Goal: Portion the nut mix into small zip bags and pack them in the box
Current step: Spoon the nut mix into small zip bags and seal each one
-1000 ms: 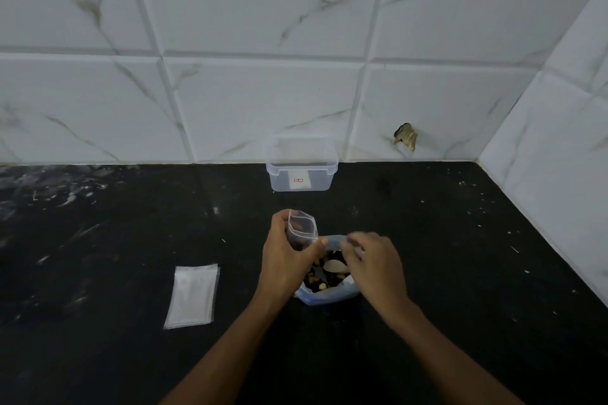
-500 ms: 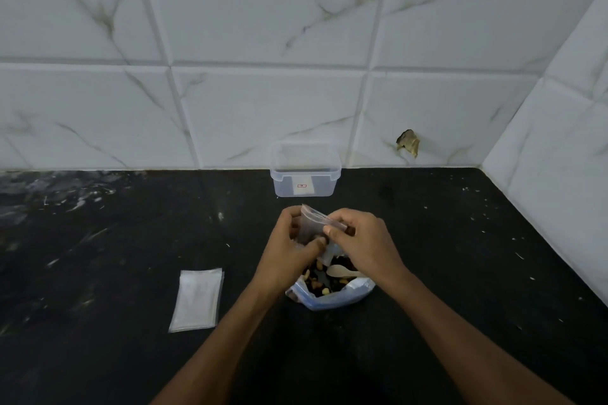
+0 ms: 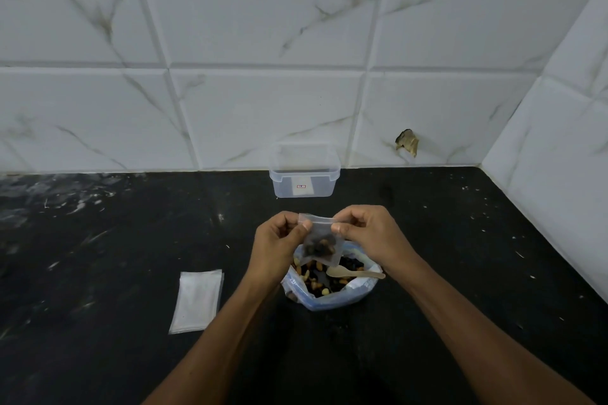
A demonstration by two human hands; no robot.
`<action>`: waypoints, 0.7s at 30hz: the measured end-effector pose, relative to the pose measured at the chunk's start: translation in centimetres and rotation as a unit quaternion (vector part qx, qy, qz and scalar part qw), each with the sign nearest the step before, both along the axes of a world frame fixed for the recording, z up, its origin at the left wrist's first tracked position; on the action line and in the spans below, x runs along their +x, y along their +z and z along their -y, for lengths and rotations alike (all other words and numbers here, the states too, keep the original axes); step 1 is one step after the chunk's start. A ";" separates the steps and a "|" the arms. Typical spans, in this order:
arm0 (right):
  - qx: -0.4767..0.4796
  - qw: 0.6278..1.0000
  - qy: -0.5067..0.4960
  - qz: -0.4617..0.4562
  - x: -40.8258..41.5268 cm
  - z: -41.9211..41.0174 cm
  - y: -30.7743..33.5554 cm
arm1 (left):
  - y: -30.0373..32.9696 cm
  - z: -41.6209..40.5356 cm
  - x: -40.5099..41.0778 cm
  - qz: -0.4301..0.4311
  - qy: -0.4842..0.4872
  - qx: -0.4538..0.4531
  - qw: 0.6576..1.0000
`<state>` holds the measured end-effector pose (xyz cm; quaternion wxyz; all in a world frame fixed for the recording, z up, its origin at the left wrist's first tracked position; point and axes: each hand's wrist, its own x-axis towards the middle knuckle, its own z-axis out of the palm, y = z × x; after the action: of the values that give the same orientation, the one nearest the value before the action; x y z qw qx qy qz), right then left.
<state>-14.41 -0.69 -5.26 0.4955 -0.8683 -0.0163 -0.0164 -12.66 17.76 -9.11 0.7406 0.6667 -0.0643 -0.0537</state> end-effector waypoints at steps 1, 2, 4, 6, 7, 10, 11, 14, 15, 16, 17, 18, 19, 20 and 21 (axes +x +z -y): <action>0.016 1.000 -0.005 -0.003 0.0 0.0 0.0 | 0.0 0.0 0.0 -0.001 0.004 -0.003 1.000; 0.026 1.000 -0.008 -0.008 0.0 0.1 0.0 | 0.1 0.0 0.0 -0.002 0.004 -0.007 1.000; 0.027 1.000 -0.008 -0.015 0.0 0.2 0.1 | 0.1 -0.1 0.1 -0.004 -0.007 -0.010 1.000; 0.009 1.000 -0.002 -0.012 0.0 0.2 0.1 | 0.2 -0.2 0.3 0.003 -0.025 0.001 1.000; -0.002 1.000 0.002 -0.007 0.0 0.2 0.1 | 0.3 -0.2 0.4 0.008 -0.036 0.013 0.999; -0.021 1.000 0.012 0.001 0.1 0.1 0.1 | 0.6 0.0 0.6 0.016 -0.059 0.061 0.996; -0.019 1.000 0.013 0.001 0.1 0.1 0.2 | 0.7 0.1 0.6 0.018 -0.060 0.074 0.995; -0.011 1.000 0.016 0.001 0.2 0.1 0.1 | 0.8 0.3 0.8 0.024 -0.049 0.095 0.994; -0.013 1.000 0.022 -0.002 0.2 0.0 0.1 | 0.8 0.3 0.8 0.027 -0.047 0.102 0.993; -0.017 0.999 0.031 -0.003 0.2 0.0 0.1 | 0.8 0.4 0.8 0.031 -0.045 0.111 0.992; -0.022 0.999 0.038 0.000 0.3 -0.1 0.1 | 0.8 0.5 0.8 0.037 -0.045 0.120 0.991; -0.028 0.999 0.042 0.005 0.3 -0.2 0.0 | 0.8 0.6 0.9 0.042 -0.046 0.128 0.990; -0.034 0.998 0.042 0.011 0.4 -0.2 -0.1 | 0.8 0.7 0.8 0.046 -0.047 0.131 0.989; -0.039 0.998 0.041 0.015 0.4 -0.3 -0.1 | 0.9 0.7 0.9 0.049 -0.048 0.132 0.989; -0.040 0.998 0.039 0.016 0.5 -0.2 -0.2 | 1.0 0.7 0.9 0.051 -0.048 0.135 0.988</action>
<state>-13.95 -0.44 -5.43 0.4601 -0.8859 -0.0586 -0.0104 -11.80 17.04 -8.15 0.6364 0.7584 -0.1263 -0.0629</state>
